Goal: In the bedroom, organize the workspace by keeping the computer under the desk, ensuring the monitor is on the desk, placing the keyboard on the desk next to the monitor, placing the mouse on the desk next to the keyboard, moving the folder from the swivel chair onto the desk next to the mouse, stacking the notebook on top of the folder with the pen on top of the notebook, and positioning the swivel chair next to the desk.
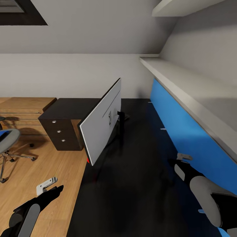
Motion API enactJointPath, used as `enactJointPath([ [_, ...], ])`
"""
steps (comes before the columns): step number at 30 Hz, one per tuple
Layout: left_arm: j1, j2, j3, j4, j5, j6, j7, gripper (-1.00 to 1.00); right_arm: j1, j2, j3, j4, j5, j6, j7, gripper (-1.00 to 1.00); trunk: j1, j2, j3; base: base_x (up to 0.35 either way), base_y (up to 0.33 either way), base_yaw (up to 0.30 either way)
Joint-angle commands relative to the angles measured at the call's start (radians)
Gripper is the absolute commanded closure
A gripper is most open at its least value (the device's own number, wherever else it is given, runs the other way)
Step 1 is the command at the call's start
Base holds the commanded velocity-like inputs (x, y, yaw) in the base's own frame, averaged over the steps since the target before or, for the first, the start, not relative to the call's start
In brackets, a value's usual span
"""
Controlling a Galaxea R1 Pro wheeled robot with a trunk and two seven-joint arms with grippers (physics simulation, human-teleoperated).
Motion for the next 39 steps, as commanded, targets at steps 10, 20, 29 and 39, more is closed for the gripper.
enactJointPath([
  [10, -0.001, 0.0, 0.016, -0.001, 0.01, 0.004, 0.008, -1.0, 0.0, 0.001, -0.004, -0.032, -0.009, 0.008, -0.002, -1.0, 0.0, -0.001, -0.003, 0.0, 0.0, 0.0],
  [20, -0.001, 0.0, 0.026, -0.001, 0.009, 0.005, 0.008, -1.0, 0.0, 0.001, -0.004, -0.031, -0.01, 0.008, -0.001, -1.0, 0.0, -0.001, -0.002, 0.0, 0.0, -0.109],
  [29, -0.001, 0.0, 0.027, -0.001, 0.009, 0.005, 0.008, -1.0, 0.0, 0.001, -0.004, -0.031, -0.01, 0.008, 0.0, -1.0, 0.0, -0.001, -0.002, 0.0, 0.0, -0.005],
  [39, -0.001, 0.0, 0.027, -0.001, 0.009, 0.005, 0.008, -1.0, 0.0, 0.001, -0.004, -0.031, -0.01, 0.008, 0.001, -1.0, 0.0, -0.001, -0.002, 0.0, 0.0, 0.0],
])
